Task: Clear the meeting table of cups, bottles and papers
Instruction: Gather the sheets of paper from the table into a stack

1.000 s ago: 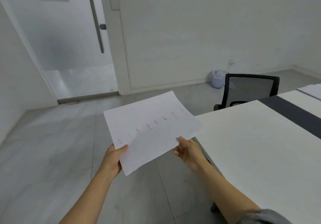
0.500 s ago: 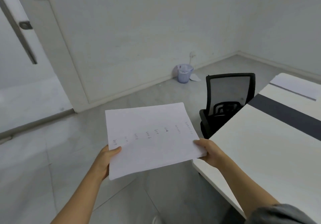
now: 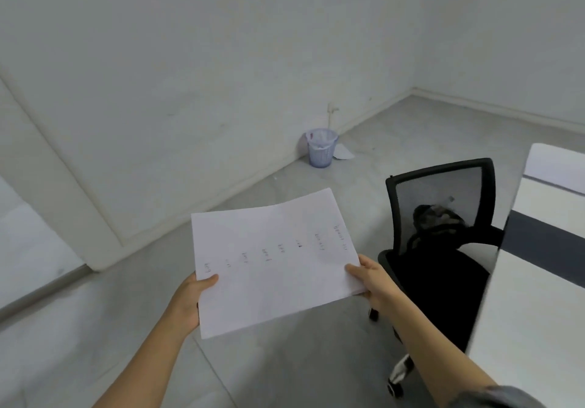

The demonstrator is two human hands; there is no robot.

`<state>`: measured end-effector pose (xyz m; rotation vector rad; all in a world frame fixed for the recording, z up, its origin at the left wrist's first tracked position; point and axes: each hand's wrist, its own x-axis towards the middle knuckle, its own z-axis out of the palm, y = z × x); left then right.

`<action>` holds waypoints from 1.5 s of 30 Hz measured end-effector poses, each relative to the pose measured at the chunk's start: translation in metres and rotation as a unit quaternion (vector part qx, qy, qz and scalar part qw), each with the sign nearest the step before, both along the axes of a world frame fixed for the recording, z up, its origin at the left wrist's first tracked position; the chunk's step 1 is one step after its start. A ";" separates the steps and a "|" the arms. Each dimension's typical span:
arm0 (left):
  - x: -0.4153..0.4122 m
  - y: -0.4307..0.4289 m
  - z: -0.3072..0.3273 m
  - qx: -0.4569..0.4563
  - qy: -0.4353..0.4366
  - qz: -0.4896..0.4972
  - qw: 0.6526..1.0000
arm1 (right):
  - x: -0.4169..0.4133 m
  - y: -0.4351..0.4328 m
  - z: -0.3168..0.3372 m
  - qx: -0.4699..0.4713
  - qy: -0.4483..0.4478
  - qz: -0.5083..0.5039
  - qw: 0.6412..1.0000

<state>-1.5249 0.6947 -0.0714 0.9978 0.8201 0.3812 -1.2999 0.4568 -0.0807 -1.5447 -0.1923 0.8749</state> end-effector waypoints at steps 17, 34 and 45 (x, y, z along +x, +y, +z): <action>0.435 0.225 0.012 -0.017 -0.030 -0.250 0.968 | 0.304 0.144 0.030 -0.008 -0.037 -0.233 0.972; 0.818 0.116 0.026 -0.018 -0.010 -0.500 0.866 | 0.568 0.012 0.067 0.042 -0.030 -0.407 0.912; 0.990 0.028 0.000 -0.032 -0.017 -0.578 0.815 | 0.657 -0.010 0.046 0.230 -0.015 -0.651 0.723</action>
